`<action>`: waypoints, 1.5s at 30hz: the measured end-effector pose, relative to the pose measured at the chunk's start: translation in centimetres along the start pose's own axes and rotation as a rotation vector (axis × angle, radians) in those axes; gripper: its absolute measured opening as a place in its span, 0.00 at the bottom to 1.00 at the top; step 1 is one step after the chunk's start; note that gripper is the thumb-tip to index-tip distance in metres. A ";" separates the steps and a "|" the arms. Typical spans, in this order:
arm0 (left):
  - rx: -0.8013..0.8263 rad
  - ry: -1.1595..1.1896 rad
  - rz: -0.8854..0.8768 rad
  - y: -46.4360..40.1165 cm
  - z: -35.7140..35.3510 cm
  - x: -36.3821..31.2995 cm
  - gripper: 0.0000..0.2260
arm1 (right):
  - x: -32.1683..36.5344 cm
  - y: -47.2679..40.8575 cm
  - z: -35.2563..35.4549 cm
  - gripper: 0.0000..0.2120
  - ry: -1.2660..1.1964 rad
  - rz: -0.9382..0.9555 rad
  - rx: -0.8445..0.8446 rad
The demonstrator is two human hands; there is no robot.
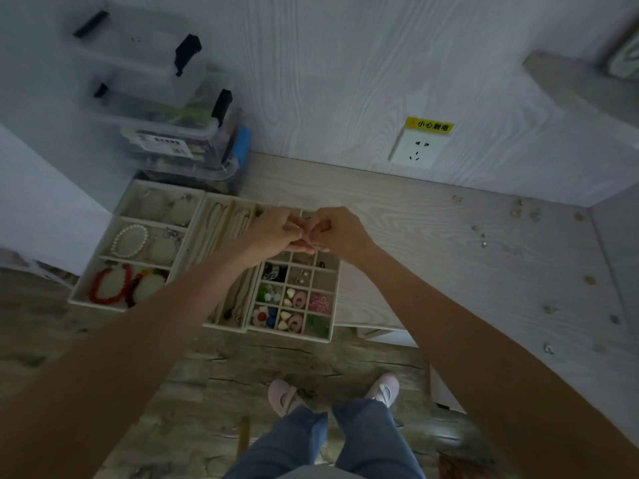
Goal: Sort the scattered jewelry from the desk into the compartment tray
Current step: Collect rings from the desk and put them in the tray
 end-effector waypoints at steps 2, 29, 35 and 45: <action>-0.046 -0.094 -0.026 -0.3 0.0 0.8 0.04 | -0.2 0.0 -0.5 0.06 -0.048 -0.042 0.007; -0.041 0.244 0.193 0.3 1.0 3.8 0.05 | -1.9 0.7 -2.0 0.04 -0.606 -0.264 0.086; -0.060 0.028 0.014 -0.2 1.3 3.6 0.05 | -2.0 0.7 -2.2 0.06 -0.322 -0.334 0.006; -0.183 -0.643 -0.355 -1.2 0.4 3.9 0.03 | -2.3 0.4 -2.9 0.05 0.093 -0.304 -0.116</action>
Point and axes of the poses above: each hand's wrist, its own y-axis away from the middle knuckle, its own z-axis out of the back of the hand, x = y × z, the point moved 2 cm from there along -y, towards the middle knuckle, and after that the axes turned 5 degrees about -x, right-handed, at the moved point
